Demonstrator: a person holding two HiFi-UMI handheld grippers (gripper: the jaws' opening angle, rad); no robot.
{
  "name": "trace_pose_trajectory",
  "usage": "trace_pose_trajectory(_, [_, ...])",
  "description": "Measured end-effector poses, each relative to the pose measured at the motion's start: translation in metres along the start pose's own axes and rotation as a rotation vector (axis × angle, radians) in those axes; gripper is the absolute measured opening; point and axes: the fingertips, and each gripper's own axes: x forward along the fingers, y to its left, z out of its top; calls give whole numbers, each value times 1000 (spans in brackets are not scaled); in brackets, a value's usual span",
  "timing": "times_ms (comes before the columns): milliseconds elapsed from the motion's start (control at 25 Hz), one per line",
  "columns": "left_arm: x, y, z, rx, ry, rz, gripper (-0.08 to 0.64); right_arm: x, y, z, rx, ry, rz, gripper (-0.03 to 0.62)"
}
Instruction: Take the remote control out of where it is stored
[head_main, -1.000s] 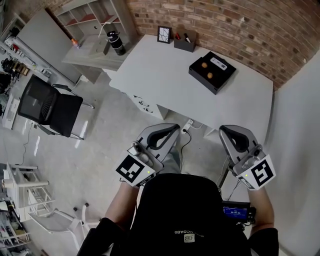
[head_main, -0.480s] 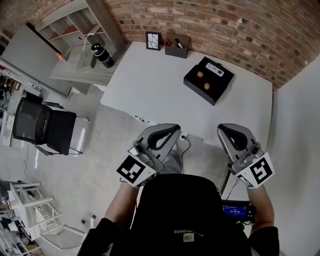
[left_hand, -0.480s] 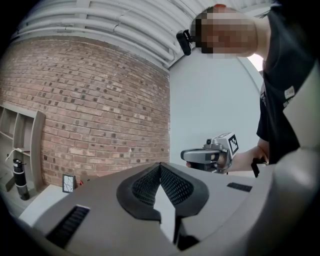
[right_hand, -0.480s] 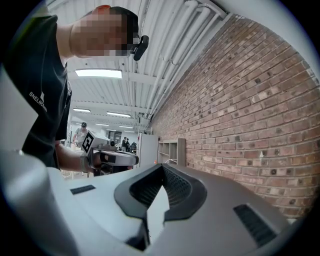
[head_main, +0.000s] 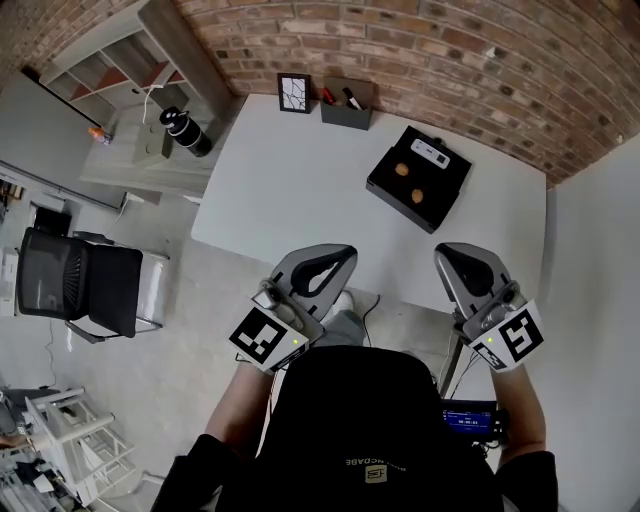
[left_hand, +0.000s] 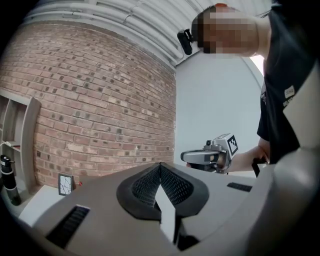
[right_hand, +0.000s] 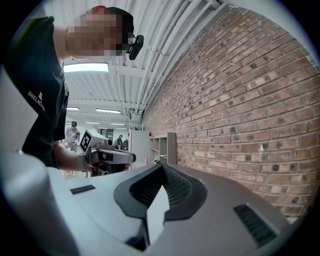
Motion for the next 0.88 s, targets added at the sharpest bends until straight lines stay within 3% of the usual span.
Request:
trace_pose_trajectory(440, [28,74,-9,-54,6,-75,8,64,-43,-2,5,56,-62,5])
trace_pose_trajectory(880, [36,105,-20,-100,28,-103,8,80,-74,-17,-4,137,-145,5])
